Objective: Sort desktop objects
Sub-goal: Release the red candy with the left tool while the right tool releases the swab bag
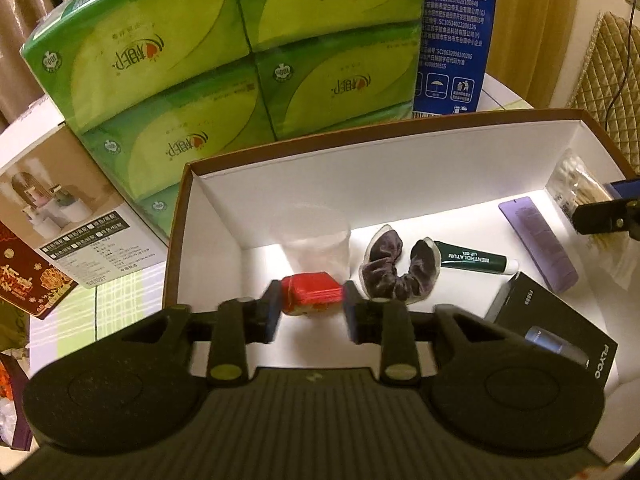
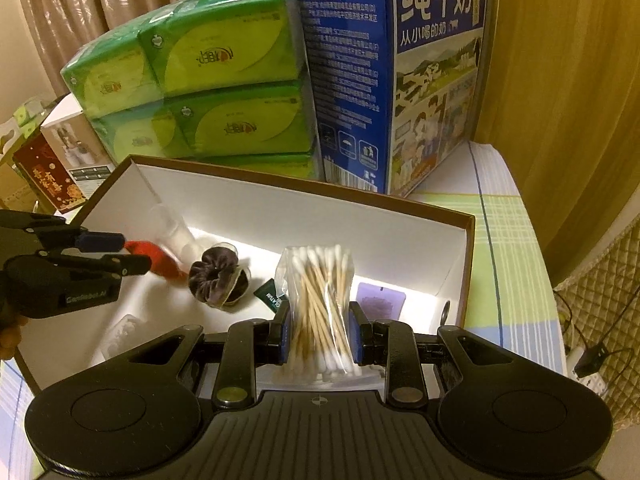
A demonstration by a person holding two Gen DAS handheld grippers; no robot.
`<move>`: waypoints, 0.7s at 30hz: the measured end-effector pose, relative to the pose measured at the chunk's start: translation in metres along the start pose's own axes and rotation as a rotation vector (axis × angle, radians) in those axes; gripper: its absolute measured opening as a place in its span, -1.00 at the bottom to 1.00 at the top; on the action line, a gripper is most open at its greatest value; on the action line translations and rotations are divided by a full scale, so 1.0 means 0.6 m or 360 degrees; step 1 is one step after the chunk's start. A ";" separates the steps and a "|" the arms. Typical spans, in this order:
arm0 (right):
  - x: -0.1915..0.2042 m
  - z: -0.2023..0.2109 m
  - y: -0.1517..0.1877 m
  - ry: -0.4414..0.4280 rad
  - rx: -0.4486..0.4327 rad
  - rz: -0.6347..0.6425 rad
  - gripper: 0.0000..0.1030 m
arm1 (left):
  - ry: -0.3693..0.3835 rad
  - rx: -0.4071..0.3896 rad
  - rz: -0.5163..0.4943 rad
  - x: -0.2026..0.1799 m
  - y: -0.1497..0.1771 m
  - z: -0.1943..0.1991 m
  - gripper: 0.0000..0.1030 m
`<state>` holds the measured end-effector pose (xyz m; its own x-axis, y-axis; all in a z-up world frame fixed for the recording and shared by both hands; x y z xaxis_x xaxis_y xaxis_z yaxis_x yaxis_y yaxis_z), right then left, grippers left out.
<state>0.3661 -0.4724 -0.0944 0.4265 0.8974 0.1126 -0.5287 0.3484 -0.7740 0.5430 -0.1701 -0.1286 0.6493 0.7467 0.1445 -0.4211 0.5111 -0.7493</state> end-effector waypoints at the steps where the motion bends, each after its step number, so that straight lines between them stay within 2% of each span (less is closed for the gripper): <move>1: -0.001 -0.001 -0.001 0.0000 0.0000 -0.0001 -0.51 | -0.0001 -0.0007 -0.0001 0.000 0.000 0.001 -0.36; 14: 0.004 -0.029 -0.001 -0.0005 0.0019 0.0016 -0.51 | 0.0007 -0.0047 0.0010 0.010 -0.006 0.013 -0.33; 19: 0.010 -0.031 -0.008 0.0026 -0.0111 0.0084 -0.44 | 0.0014 -0.0051 0.0015 0.009 -0.008 0.015 -0.28; 20: 0.010 -0.030 -0.010 0.0039 -0.0132 0.0085 -0.22 | 0.0016 -0.0054 0.0016 0.009 -0.008 0.016 -0.26; 21: 0.009 -0.028 -0.012 0.0054 -0.0158 0.0084 0.16 | 0.0018 -0.0055 0.0018 0.009 -0.008 0.017 -0.23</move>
<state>0.3844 -0.4747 -0.0985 0.4253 0.9036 0.0504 -0.4763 0.2709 -0.8365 0.5420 -0.1642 -0.1175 0.6518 0.7474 0.1290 -0.4063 0.4877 -0.7727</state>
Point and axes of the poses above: each gripper's, at about its wrist camera, not at the fingertips, and z roughly against the way its jaws point, x to its left, y to its underside, the point moved 3 cm from there along -z, roughly the way its jaws point, and after that the axes turned 14 degrees about -x, right-handed, at the moved point
